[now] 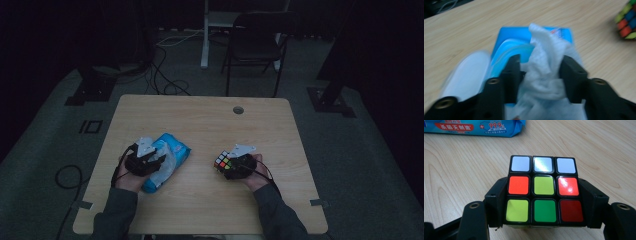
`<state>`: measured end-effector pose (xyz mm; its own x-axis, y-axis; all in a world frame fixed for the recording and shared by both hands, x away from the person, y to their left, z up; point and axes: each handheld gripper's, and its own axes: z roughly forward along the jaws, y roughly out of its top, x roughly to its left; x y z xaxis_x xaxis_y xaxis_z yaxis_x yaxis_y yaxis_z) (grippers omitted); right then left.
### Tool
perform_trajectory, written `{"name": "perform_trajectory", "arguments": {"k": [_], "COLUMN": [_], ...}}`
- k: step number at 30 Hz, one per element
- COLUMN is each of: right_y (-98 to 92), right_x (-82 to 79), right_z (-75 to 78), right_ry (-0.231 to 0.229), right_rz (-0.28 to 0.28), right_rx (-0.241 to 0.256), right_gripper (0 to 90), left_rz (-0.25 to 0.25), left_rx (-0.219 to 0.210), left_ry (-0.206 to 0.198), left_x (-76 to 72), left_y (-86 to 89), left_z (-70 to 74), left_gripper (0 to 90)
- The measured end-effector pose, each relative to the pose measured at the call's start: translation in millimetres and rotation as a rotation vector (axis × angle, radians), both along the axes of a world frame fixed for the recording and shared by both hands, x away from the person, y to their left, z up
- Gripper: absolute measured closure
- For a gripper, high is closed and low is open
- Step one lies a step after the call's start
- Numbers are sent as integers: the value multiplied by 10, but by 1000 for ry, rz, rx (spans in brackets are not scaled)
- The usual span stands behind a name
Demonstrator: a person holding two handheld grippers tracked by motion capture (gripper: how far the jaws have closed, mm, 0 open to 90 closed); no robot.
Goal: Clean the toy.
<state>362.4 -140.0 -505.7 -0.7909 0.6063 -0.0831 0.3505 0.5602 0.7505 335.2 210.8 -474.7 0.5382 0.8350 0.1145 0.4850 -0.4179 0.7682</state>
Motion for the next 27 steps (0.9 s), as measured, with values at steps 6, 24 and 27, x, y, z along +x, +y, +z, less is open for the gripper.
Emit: {"name": "perform_trajectory", "arguments": {"k": [6,24,27], "right_y": [21,66,79], "right_x": [1,-51,-70], "right_z": [-2,6,20], "right_ry": [4,-12,-23], "right_rz": [1,25,30], "right_rx": [-2,-14,-20], "right_gripper": [339,339,338], "left_rz": [3,-143,-166], "left_rx": [-55,-141,-133], "left_ry": [78,-7,-26], "left_x": [1,-43,-22], "left_y": [143,-132,-230], "left_z": [-63,251,329], "left_gripper": [607,846,845]}}
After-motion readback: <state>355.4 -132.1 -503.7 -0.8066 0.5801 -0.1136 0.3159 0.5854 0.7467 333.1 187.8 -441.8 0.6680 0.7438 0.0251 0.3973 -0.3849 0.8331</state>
